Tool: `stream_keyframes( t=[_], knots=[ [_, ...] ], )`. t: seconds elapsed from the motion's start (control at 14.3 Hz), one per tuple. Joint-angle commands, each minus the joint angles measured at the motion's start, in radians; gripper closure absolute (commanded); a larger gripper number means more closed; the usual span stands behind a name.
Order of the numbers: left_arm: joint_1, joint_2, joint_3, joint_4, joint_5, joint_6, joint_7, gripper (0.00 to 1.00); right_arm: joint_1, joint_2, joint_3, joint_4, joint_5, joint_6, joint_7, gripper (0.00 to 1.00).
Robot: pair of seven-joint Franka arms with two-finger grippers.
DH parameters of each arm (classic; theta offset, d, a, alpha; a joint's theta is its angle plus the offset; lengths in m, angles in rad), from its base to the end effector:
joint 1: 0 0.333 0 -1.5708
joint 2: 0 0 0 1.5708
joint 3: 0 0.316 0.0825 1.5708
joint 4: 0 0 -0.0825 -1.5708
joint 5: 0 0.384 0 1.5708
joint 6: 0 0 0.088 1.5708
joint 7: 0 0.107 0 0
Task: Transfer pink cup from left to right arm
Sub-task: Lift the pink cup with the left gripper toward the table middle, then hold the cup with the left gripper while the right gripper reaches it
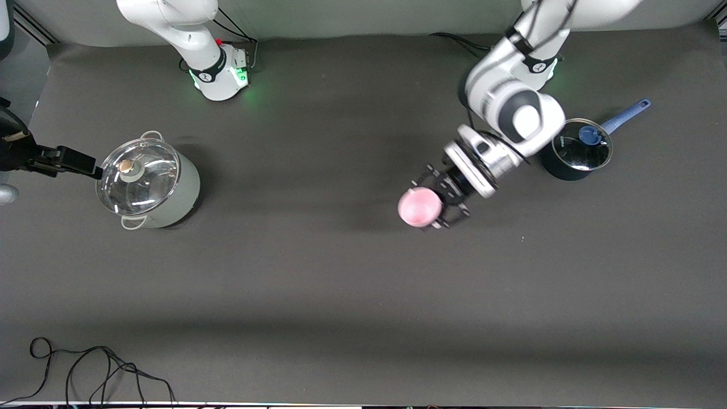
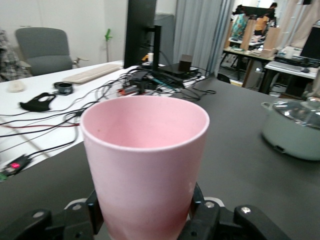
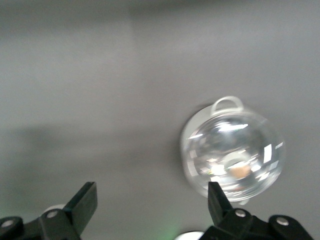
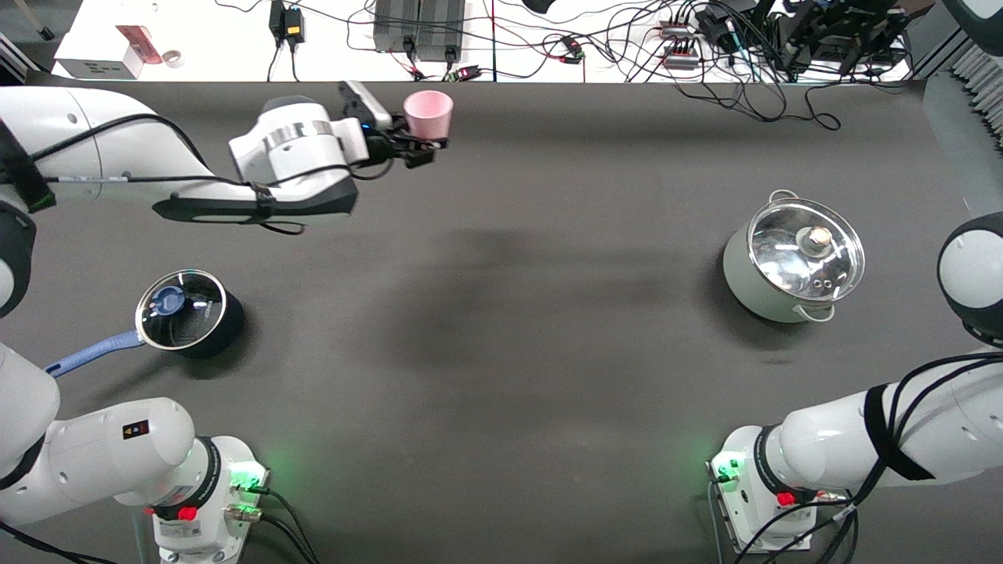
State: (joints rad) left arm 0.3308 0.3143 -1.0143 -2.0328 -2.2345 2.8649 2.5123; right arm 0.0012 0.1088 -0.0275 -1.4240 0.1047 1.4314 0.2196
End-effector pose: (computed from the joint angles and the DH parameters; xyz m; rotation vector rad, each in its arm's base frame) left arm 0.4859 -0.3128 0.3549 1.9731 -0.9391 1.2622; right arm 0.5737 -0.0018 0.6205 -3.0246 0.3595 0.1687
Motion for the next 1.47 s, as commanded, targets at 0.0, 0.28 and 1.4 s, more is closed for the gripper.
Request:
stream_keyframes(
  t=[0.0,0.28,1.4],
  knots=[
    [-0.089,-0.015,-0.033,0.092,-0.040,0.101,-0.070,0.50,0.051,0.003,-0.003,0.036,0.107,-0.019,0.304,0.02],
    [-0.226,-0.001,-0.029,0.210,-0.040,0.229,-0.130,0.50,0.221,0.034,-0.003,0.086,0.151,-0.017,0.764,0.02],
    [-0.246,0.008,-0.023,0.218,-0.039,0.241,-0.136,0.49,0.546,0.340,0.072,0.405,0.244,0.178,1.583,0.05]
  ],
)
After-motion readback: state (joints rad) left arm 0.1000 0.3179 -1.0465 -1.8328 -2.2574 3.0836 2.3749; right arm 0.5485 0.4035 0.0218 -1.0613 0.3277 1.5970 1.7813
